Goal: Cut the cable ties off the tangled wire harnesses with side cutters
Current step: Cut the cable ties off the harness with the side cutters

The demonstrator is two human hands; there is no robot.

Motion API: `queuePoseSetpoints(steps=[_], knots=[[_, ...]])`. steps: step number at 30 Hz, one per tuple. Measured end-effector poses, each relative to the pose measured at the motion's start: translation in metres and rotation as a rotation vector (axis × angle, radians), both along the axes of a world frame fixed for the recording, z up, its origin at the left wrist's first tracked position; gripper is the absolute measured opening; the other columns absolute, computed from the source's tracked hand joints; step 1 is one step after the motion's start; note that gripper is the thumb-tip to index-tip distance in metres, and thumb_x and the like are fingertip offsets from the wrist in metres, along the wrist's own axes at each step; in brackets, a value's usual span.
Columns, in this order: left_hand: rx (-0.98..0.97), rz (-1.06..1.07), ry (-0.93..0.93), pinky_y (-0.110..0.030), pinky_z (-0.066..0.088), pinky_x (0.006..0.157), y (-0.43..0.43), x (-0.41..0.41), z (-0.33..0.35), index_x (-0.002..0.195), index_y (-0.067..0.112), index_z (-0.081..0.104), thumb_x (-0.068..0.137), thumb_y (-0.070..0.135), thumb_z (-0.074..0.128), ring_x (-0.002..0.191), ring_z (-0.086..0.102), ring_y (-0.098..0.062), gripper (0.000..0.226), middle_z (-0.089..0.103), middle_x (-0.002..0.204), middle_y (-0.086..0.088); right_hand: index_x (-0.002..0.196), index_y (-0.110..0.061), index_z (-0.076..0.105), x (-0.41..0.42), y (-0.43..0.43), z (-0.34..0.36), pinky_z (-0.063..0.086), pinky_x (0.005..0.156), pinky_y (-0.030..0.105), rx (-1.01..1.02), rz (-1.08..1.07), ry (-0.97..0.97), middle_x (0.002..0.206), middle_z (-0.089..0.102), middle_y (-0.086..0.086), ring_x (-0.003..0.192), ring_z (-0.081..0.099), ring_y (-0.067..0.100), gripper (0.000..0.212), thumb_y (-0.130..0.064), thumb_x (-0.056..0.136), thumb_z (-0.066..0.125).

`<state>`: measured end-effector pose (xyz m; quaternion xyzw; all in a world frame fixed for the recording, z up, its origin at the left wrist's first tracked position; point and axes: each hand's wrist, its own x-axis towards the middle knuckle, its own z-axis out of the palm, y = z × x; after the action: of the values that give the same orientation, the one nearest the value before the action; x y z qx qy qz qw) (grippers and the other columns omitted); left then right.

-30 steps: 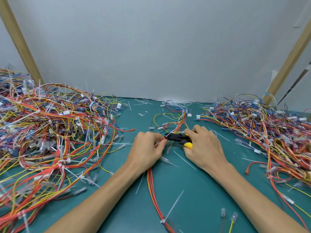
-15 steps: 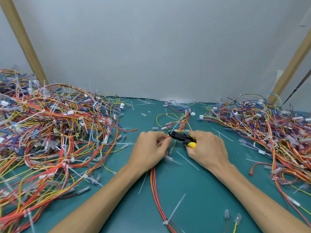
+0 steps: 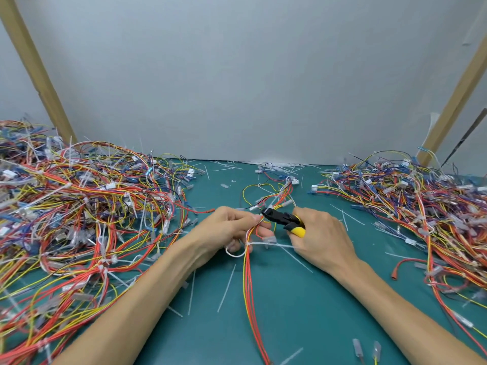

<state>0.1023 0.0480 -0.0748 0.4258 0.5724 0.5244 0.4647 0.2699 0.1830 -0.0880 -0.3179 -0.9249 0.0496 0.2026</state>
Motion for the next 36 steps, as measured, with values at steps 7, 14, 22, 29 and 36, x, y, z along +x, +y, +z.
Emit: queuePoseSetpoints(steps=[7, 14, 22, 29, 36], knots=[[0.171, 0.154, -0.037, -0.026, 0.059, 0.069, 0.004, -0.001, -0.010, 0.089, 0.003, 0.068, 0.090, 0.012, 0.062, 0.078, 0.074, -0.020, 0.011, 0.076, 0.087, -0.012, 0.094, -0.031, 0.029, -0.002, -0.008, 0.001, 0.026, 0.066, 0.031, -0.050, 0.155, -0.024, 0.087, 0.040, -0.010, 0.081, 0.038, 0.020, 0.031, -0.033, 0.075, 0.054], [0.217, 0.230, 0.067, -0.014, 0.043, 0.050, 0.004, 0.001, -0.012, 0.079, 0.007, 0.067, 0.081, 0.012, 0.071, 0.056, 0.063, -0.005, 0.006, 0.074, 0.068, -0.006, 0.095, -0.033, 0.039, -0.002, -0.008, -0.001, 0.033, 0.072, 0.031, -0.206, 0.231, 0.129, 0.088, 0.047, -0.014, 0.086, 0.043, 0.013, 0.026, -0.050, 0.087, 0.056], [0.186, 0.224, 0.130, -0.014, 0.044, 0.049, 0.005, 0.006, -0.013, 0.078, 0.007, 0.067, 0.083, 0.009, 0.073, 0.055, 0.063, -0.005, 0.008, 0.073, 0.065, -0.004, 0.077, -0.023, 0.038, -0.001, -0.009, -0.002, 0.038, 0.057, 0.036, 0.024, 0.068, 0.032, 0.068, 0.045, -0.007, 0.075, 0.053, 0.030, 0.028, -0.040, 0.080, 0.059], [0.169, 0.216, 0.162, -0.014, 0.043, 0.048, 0.005, 0.006, -0.013, 0.078, 0.008, 0.068, 0.082, 0.012, 0.074, 0.056, 0.063, -0.006, 0.009, 0.074, 0.067, -0.004, 0.078, -0.023, 0.037, 0.000, -0.007, -0.002, 0.031, 0.055, 0.034, 0.070, 0.069, -0.019, 0.069, 0.046, -0.006, 0.072, 0.051, 0.030, 0.027, -0.038, 0.080, 0.058], [0.157, 0.198, 0.175, -0.014, 0.041, 0.047, 0.005, 0.005, -0.013, 0.078, 0.007, 0.067, 0.083, 0.012, 0.073, 0.056, 0.064, -0.006, 0.009, 0.074, 0.068, -0.005, 0.078, -0.024, 0.038, -0.001, -0.006, -0.002, 0.030, 0.055, 0.034, 0.080, 0.065, -0.027, 0.068, 0.045, -0.006, 0.066, 0.040, 0.027, 0.024, -0.037, 0.080, 0.057]])
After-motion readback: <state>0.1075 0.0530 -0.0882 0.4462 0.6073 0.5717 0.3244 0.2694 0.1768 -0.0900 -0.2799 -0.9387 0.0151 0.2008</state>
